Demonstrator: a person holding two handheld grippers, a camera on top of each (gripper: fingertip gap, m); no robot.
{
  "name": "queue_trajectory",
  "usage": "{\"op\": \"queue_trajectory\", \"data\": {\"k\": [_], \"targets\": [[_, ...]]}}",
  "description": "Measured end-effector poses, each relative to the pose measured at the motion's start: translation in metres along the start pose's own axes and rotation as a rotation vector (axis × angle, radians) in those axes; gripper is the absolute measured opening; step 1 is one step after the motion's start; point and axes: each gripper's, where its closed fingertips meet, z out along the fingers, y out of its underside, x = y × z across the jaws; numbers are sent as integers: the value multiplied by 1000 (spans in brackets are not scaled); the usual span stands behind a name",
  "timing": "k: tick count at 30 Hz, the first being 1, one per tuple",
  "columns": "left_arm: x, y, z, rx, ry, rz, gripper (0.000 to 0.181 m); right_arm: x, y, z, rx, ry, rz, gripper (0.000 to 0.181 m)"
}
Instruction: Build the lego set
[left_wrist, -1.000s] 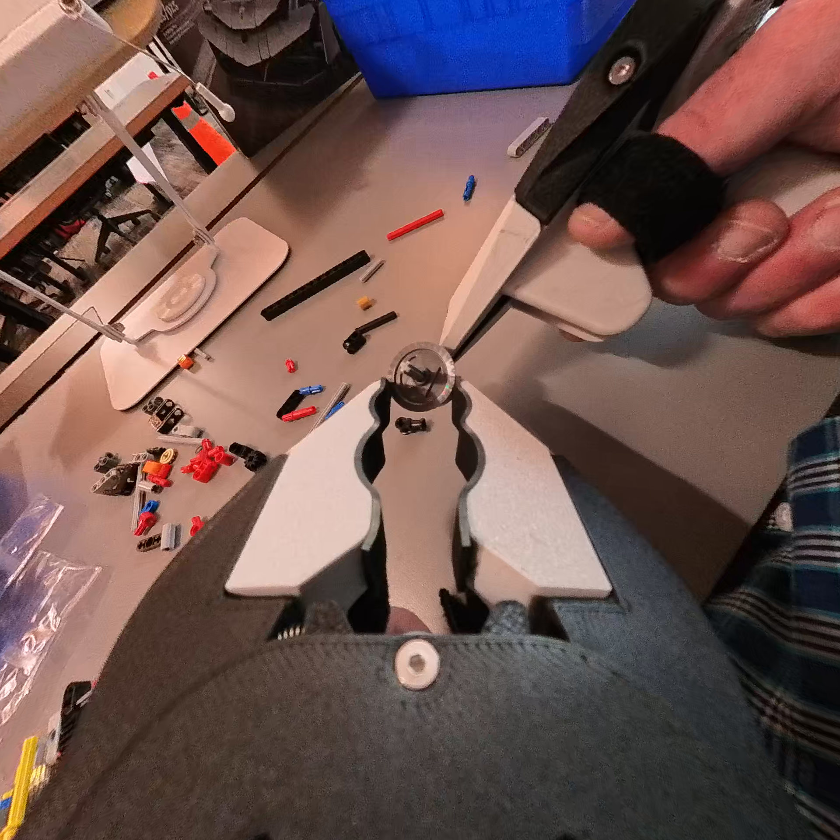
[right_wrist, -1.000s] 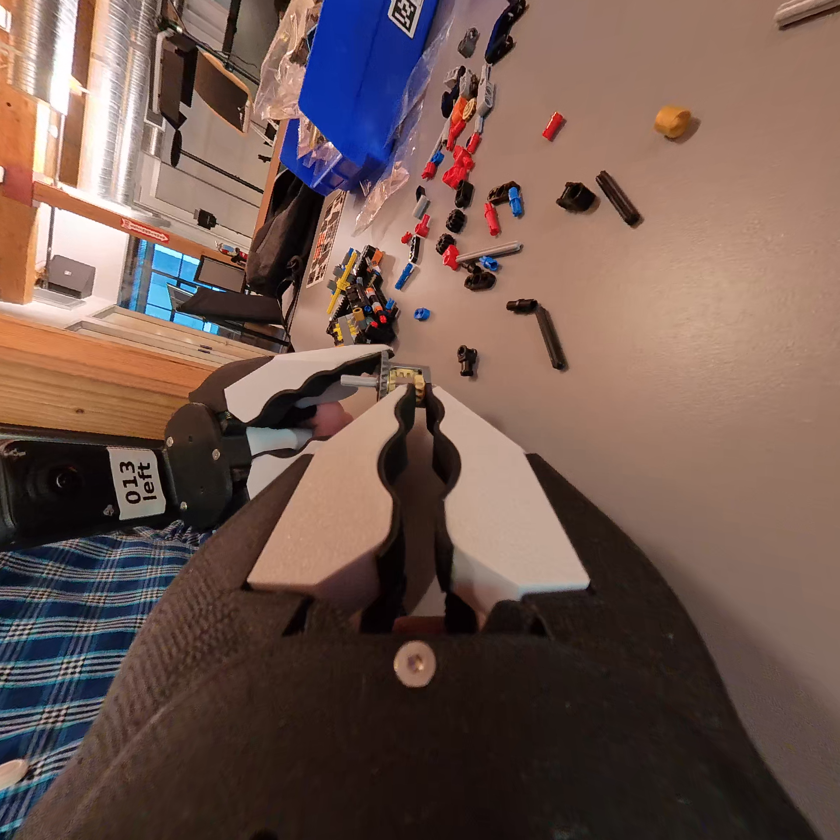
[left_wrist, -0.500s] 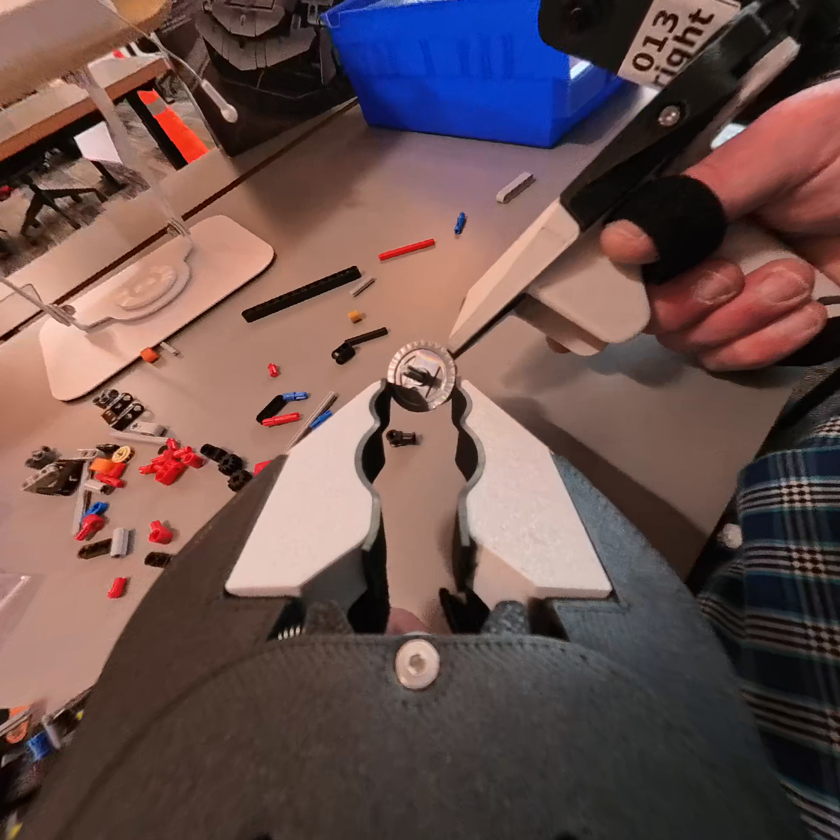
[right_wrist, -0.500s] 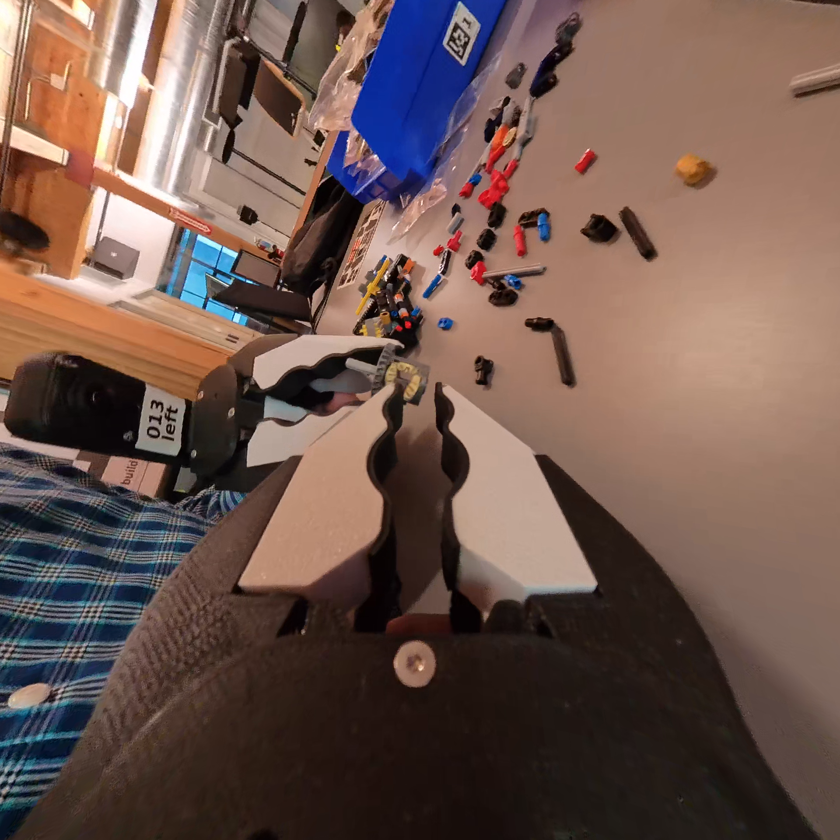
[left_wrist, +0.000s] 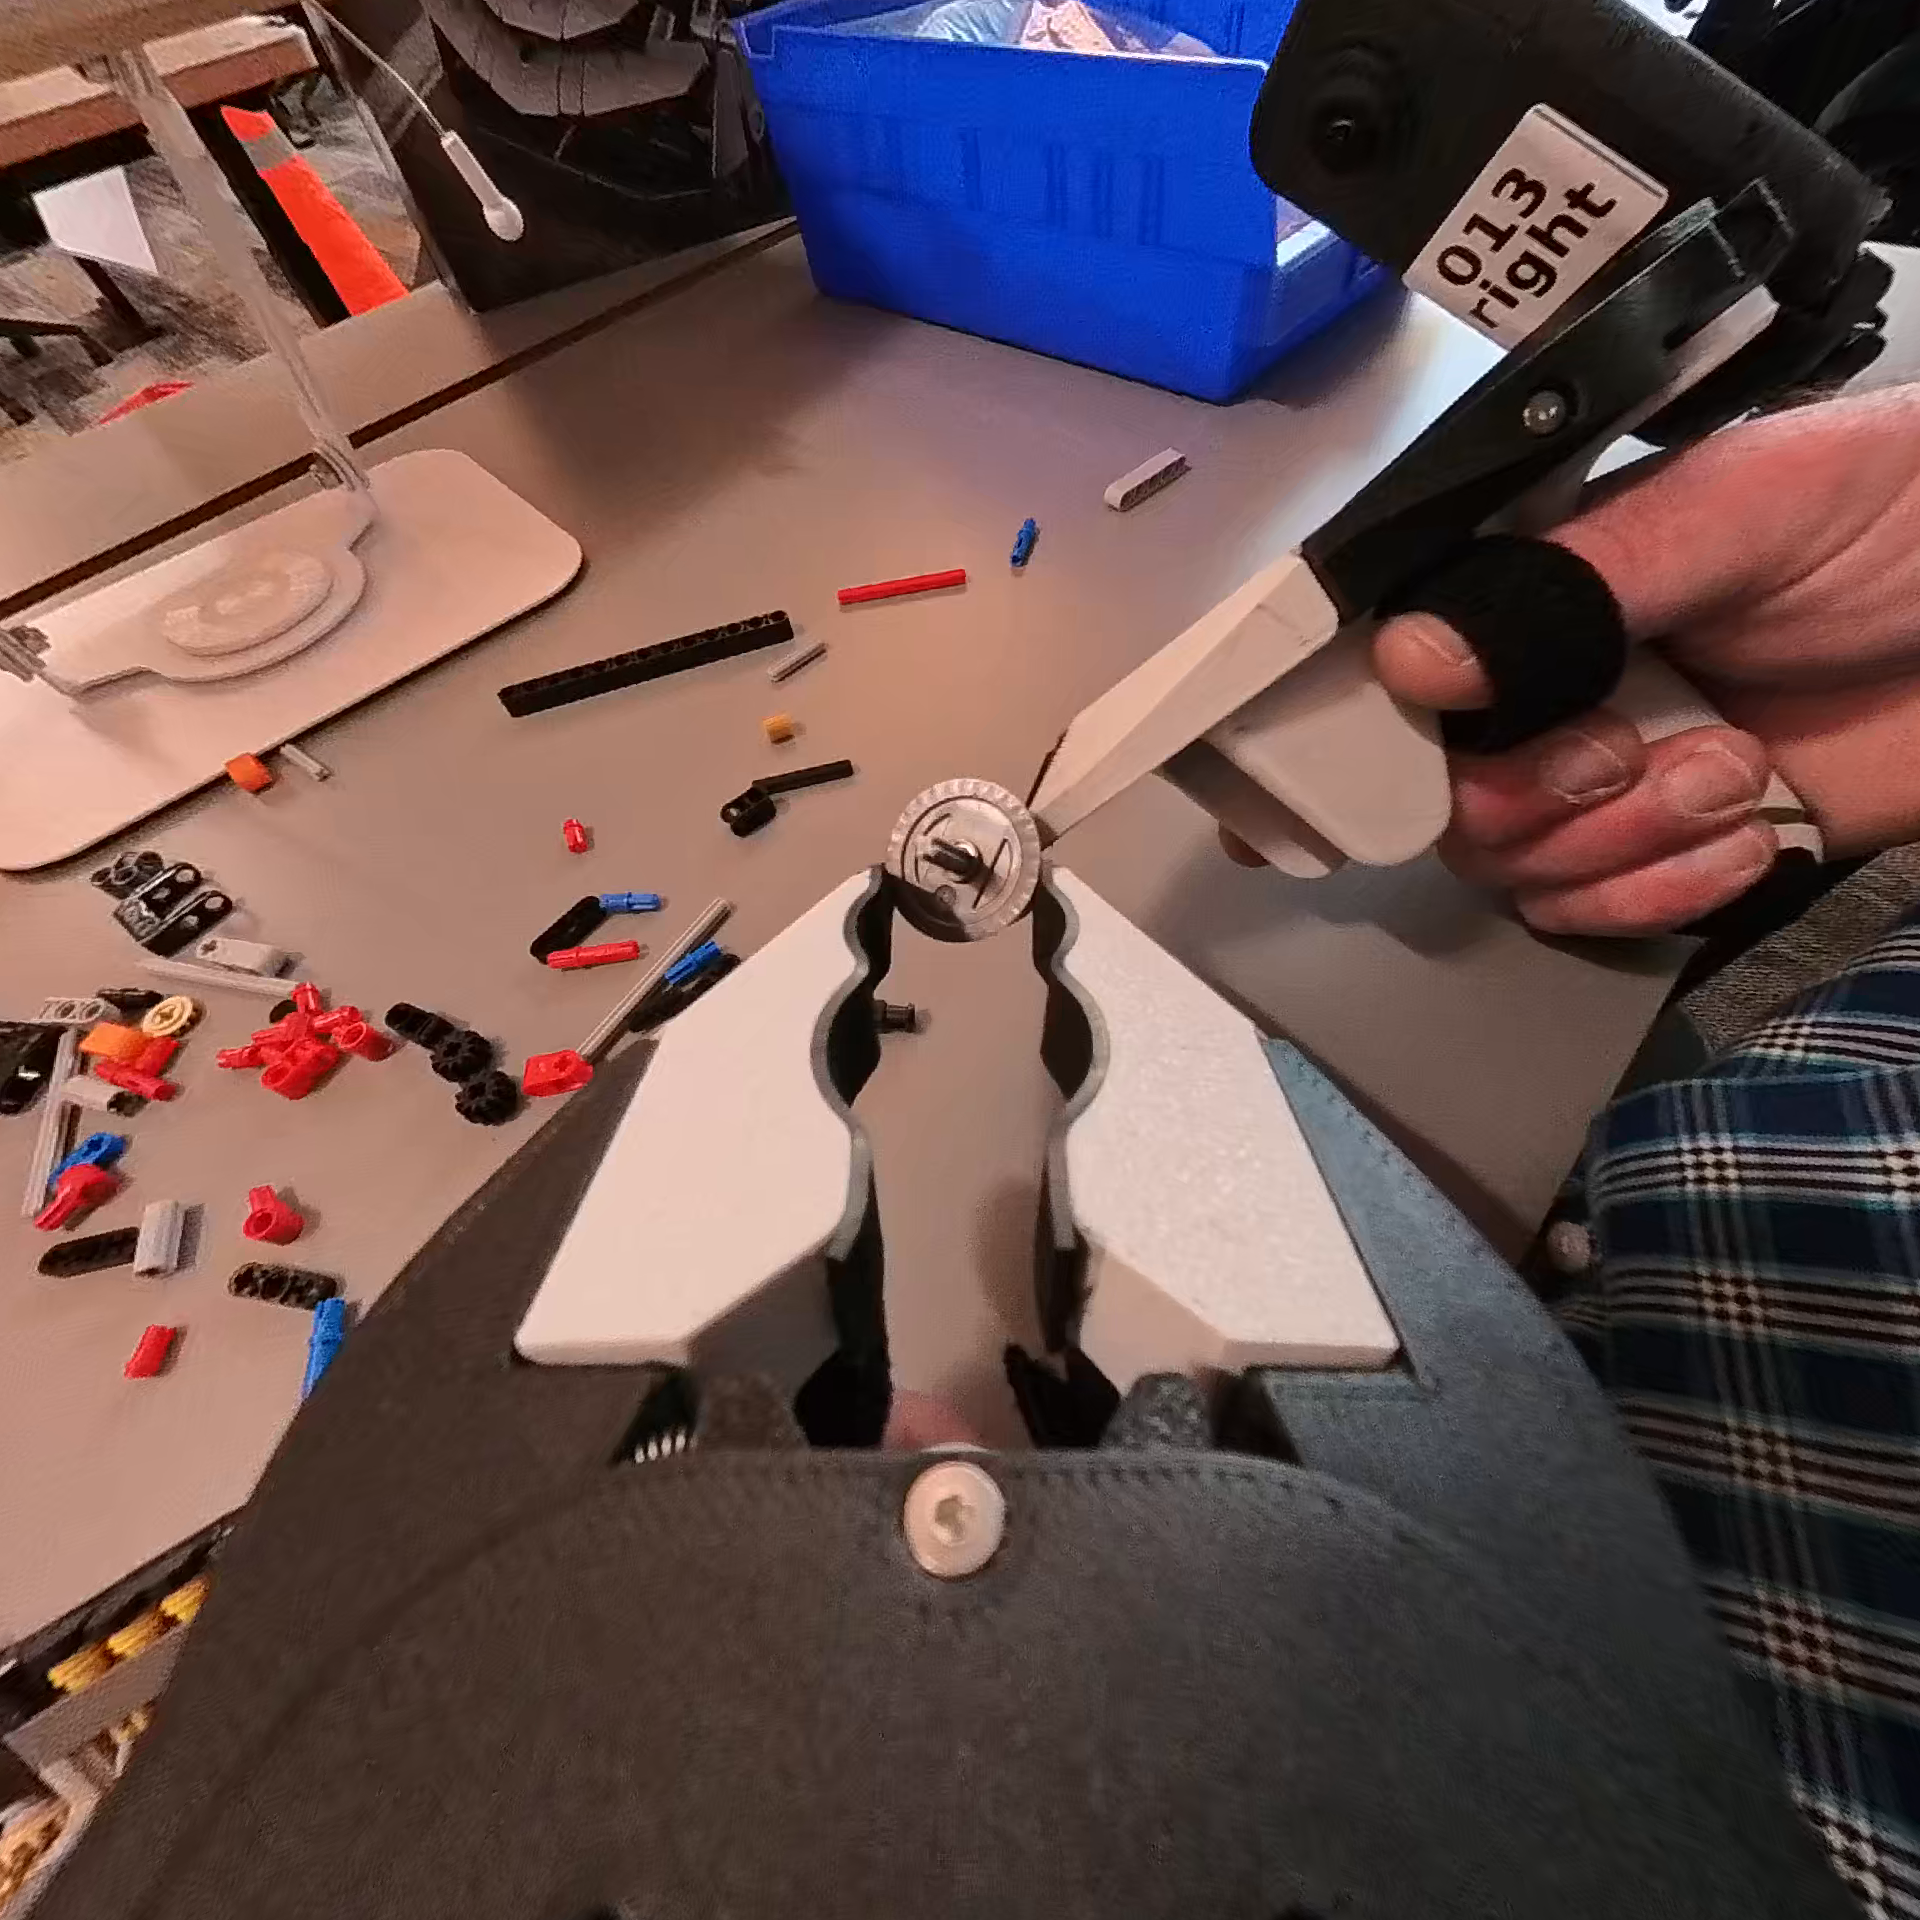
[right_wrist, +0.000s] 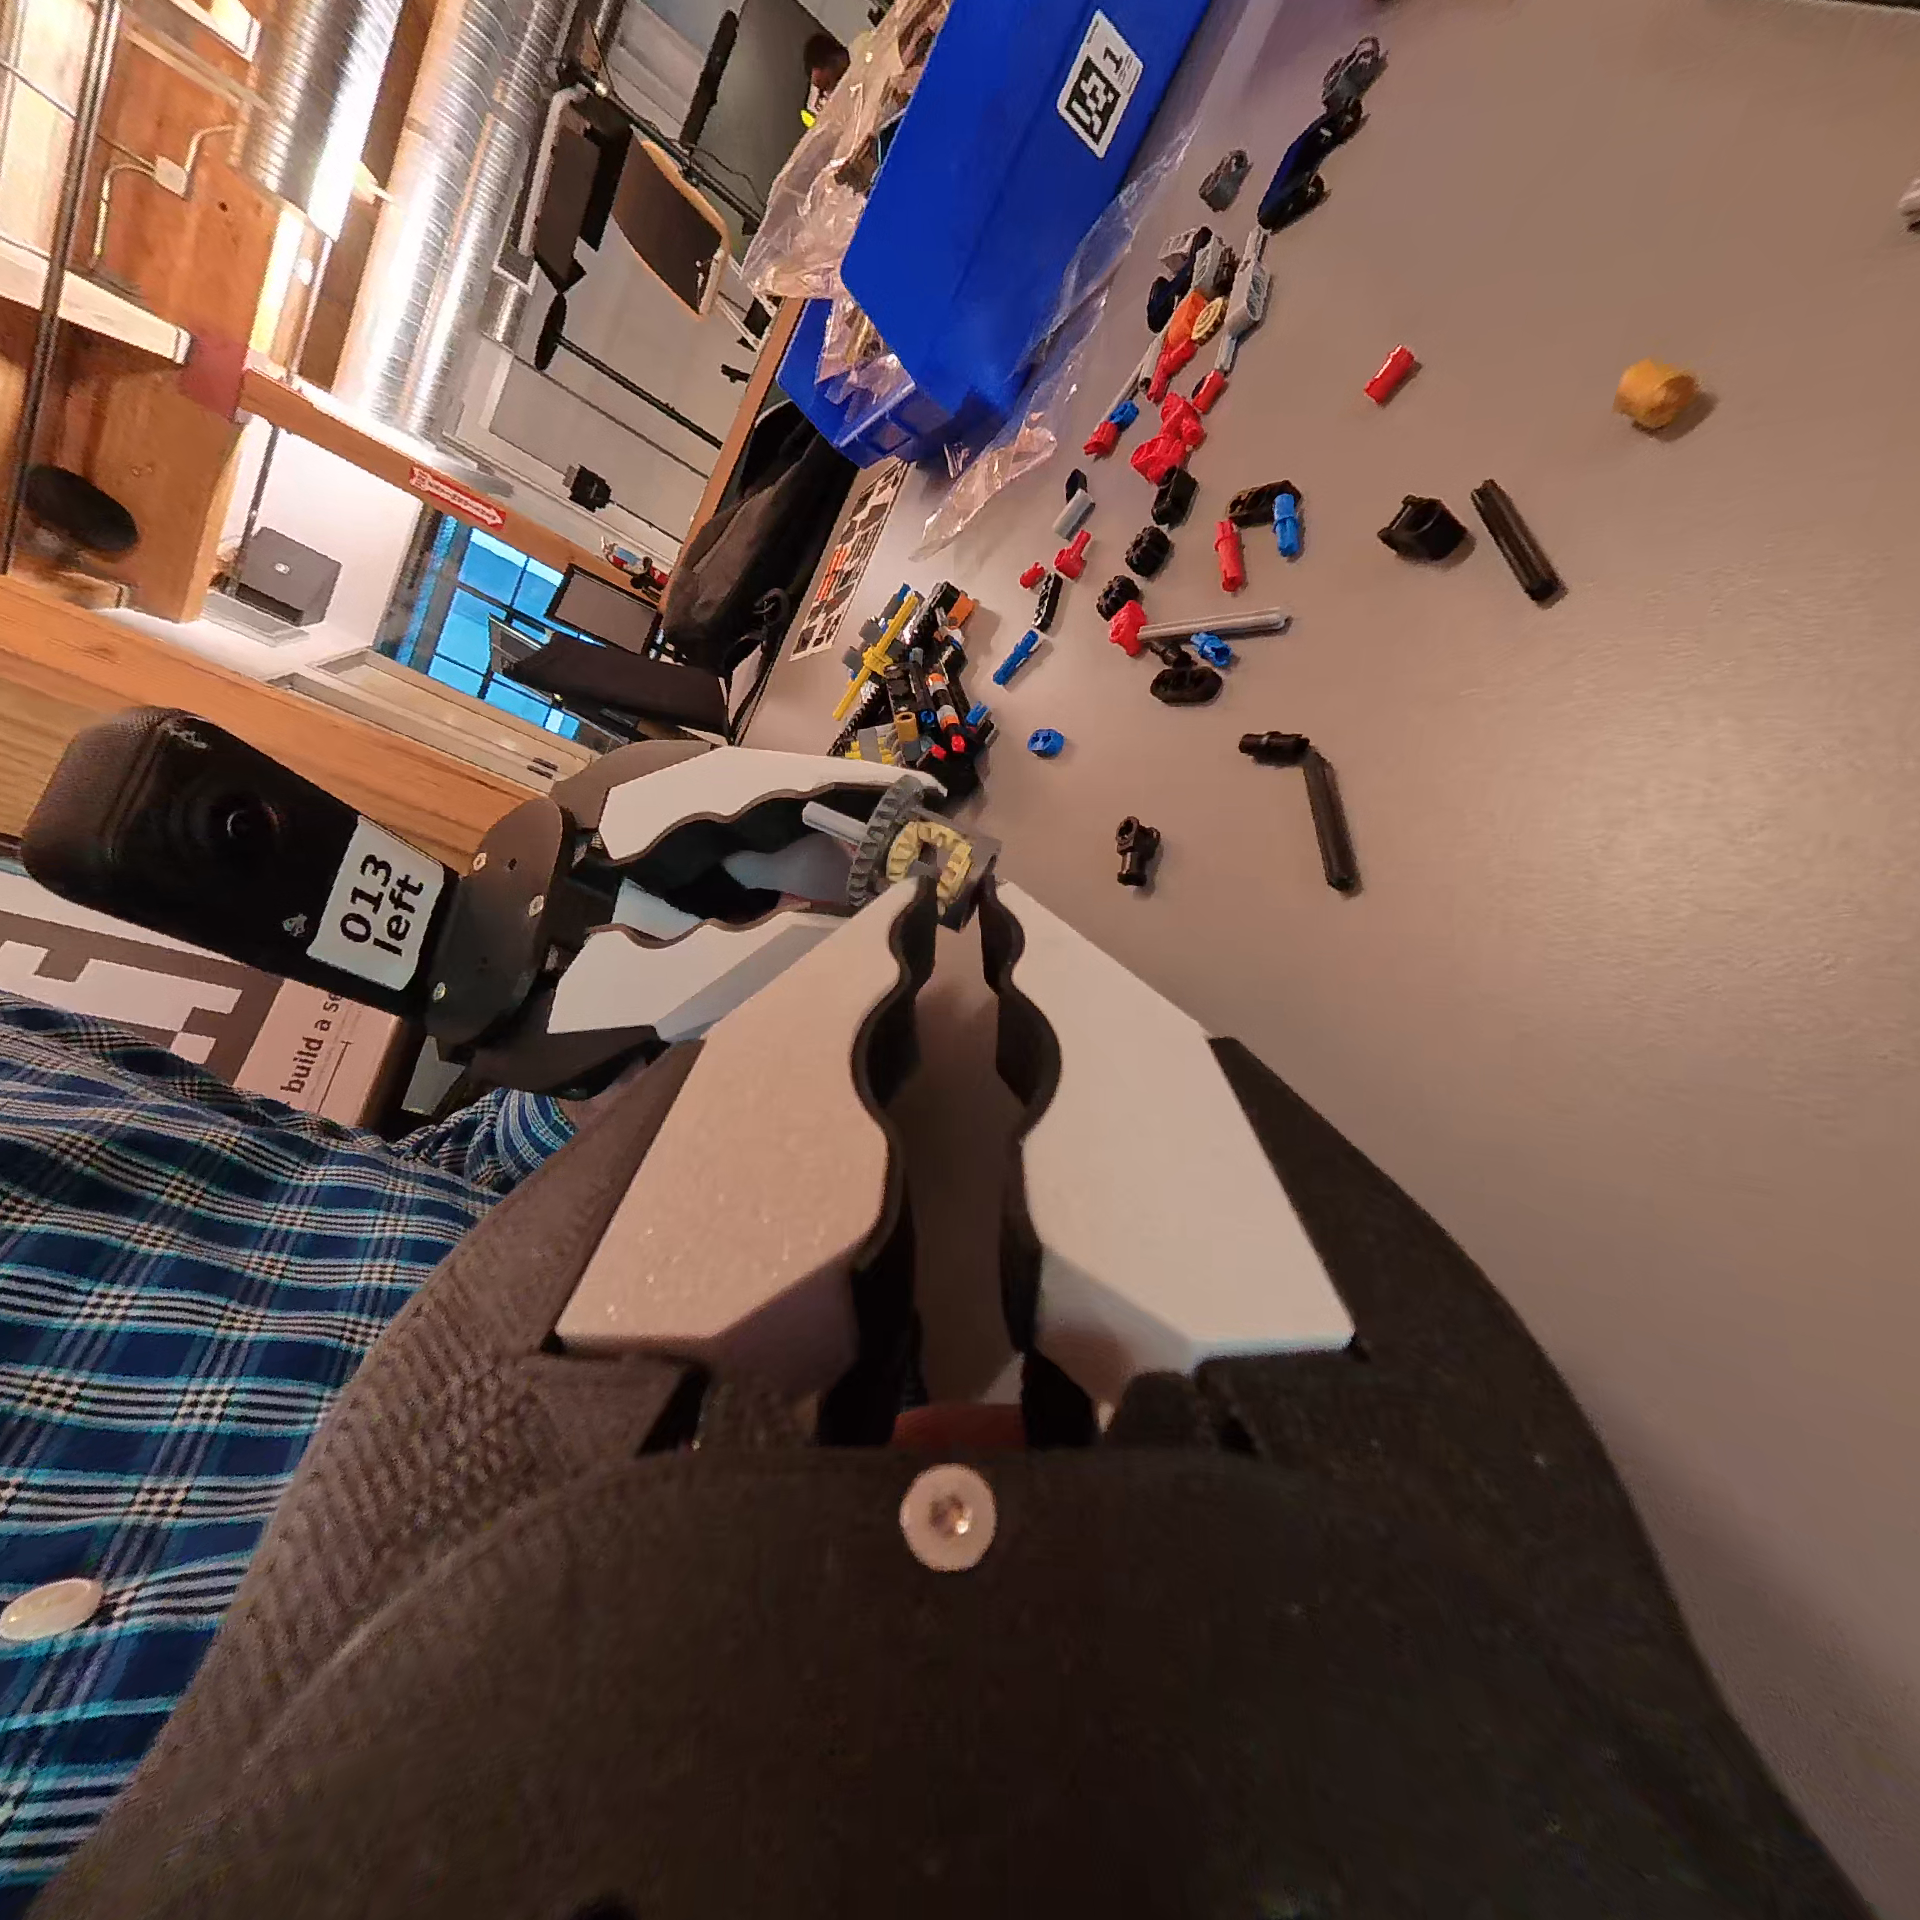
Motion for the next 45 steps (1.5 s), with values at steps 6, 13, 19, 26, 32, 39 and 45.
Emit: {"op": "queue_trajectory", "data": {"k": [6,13,19,26,32,39,45], "targets": [[2,-2,0,14,18,-1,25,0,1,1,-14,-9,12,10],[2,-5,0,21,27,1,25,0,-3,-5,9,-20,13,13],[5,-6,0,18,35,10,25,0,-3,-3,0,-18,5,10],[1,-5,-1,-42,22,132,25,-1,-6,-8,22,-32,2,13],[-14,-5,-7,-103,4,198,26,9,-13,-19,21,41,-122,17],[-36,4,-25,-178,-52,192,25,43,-18,-23,-151,347,-655,18],[-46,8,-35,-201,-85,177,26,54,-23,-14,-229,429,-853,17]]}}
